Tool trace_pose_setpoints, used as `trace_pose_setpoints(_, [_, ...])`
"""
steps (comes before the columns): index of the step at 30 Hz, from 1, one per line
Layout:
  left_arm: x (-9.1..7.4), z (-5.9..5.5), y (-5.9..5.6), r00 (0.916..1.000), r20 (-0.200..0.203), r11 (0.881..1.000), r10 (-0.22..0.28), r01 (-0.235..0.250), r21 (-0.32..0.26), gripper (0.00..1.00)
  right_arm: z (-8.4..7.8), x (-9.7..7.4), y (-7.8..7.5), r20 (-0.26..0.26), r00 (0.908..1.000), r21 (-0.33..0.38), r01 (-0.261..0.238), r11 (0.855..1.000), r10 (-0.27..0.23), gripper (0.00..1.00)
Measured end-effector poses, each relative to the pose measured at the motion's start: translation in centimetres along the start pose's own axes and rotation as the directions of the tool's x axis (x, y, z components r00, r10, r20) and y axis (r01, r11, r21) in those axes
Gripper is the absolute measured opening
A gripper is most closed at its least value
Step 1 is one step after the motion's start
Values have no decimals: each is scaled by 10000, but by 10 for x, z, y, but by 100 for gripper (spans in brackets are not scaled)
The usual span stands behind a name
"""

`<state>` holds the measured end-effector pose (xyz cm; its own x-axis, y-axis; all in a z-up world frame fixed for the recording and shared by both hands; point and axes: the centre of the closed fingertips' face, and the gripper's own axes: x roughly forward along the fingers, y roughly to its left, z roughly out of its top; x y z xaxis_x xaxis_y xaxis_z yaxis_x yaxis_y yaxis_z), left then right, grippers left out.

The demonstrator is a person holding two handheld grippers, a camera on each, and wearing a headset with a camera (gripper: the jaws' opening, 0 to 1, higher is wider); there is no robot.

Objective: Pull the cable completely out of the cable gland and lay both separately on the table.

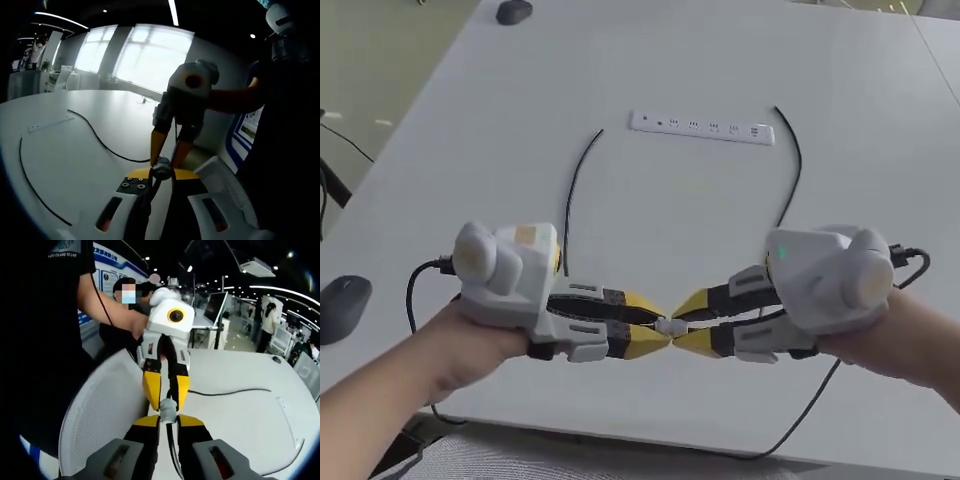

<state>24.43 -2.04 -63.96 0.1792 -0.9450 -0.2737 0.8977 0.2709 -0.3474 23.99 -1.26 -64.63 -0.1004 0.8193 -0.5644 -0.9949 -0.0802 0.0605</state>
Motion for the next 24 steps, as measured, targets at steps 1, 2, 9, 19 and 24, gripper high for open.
trace_pose_setpoints(1, [-1, 1, -1, 10000, 14, 9999, -17, 17, 125, 15, 1, 0, 0, 77, 10000, 401, -50, 9992, 47, 8])
trace_pose_setpoints(2, [-1, 2, -1, 10000, 20, 9999, 6, -7, 127, 15, 1, -1, -1, 97, 10000, 780, -32, 9969, 24, 8])
trace_pose_setpoints(9, [-4, 10, 1, 9999, 95, 9985, 107, -112, 531, 15, 7, -7, -7, 518, 9985, 1419, -239, 9896, 166, 10])
trace_pose_setpoints(19, [-2, 14, 2, 9998, -62, 9950, 170, -163, 985, 15, 15, -16, -11, 1684, 9818, 3970, -1495, 9055, 883, 19])
trace_pose_setpoints(24, [-2, 17, 2, 9999, -56, 9935, 156, -149, 1127, 15, 19, -18, -19, 2528, 9622, 4850, -2169, 8472, 1016, 15])
